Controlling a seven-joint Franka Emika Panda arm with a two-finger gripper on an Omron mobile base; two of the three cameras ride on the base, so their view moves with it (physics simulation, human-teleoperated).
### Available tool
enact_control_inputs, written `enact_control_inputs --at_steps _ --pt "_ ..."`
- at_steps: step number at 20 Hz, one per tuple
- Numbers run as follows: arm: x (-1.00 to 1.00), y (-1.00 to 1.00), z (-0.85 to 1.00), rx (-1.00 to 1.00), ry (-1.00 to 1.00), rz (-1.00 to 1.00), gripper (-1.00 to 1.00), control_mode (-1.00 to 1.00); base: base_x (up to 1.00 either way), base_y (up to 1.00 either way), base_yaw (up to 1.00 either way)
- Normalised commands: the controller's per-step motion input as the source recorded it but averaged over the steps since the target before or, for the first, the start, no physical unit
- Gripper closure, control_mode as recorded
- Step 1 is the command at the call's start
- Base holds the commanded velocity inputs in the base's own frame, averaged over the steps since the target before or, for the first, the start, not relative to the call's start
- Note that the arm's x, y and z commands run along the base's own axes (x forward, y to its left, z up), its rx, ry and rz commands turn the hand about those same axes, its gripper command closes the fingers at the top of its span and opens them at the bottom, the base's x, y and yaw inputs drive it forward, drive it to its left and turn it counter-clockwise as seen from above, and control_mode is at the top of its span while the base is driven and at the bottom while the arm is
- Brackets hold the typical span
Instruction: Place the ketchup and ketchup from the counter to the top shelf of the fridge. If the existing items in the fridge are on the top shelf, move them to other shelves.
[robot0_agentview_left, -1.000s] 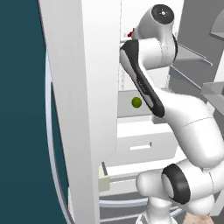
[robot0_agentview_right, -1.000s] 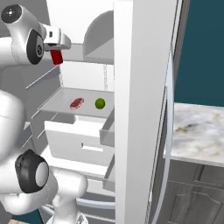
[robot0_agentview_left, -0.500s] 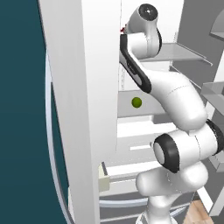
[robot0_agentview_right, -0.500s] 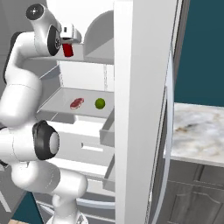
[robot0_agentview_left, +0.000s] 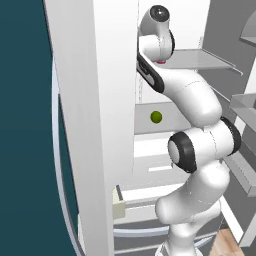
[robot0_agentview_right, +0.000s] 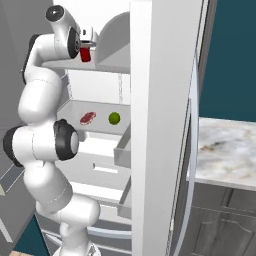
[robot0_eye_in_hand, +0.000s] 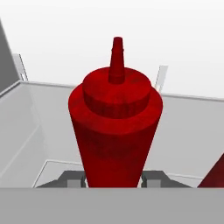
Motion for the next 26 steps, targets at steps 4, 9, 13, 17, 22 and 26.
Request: enact_control_inputs --at_steps 4,9,13,17,22,26 --pt "0.5 0.02 -0.17 -0.02 0.01 0.0 1.0 -1.0 0.0 0.0 0.0" --pt "0.3 0.01 -0.21 -0.03 0.04 0.0 1.0 -1.0 0.0 0.0 0.0" --pt "0.28 0.03 -0.2 -0.03 0.03 0.0 1.0 -1.0 0.0 0.0 0.0" --pt "0.08 0.0 -0.25 -0.04 0.01 0.0 1.0 -1.0 0.0 0.0 0.0" --pt "0.0 -0.01 -0.08 -0.01 0.0 0.0 -1.0 -1.0 0.0 0.0 0.0" --pt "0.0 0.0 0.0 0.0 0.0 0.0 -1.0 -1.0 0.0 0.0 0.0"
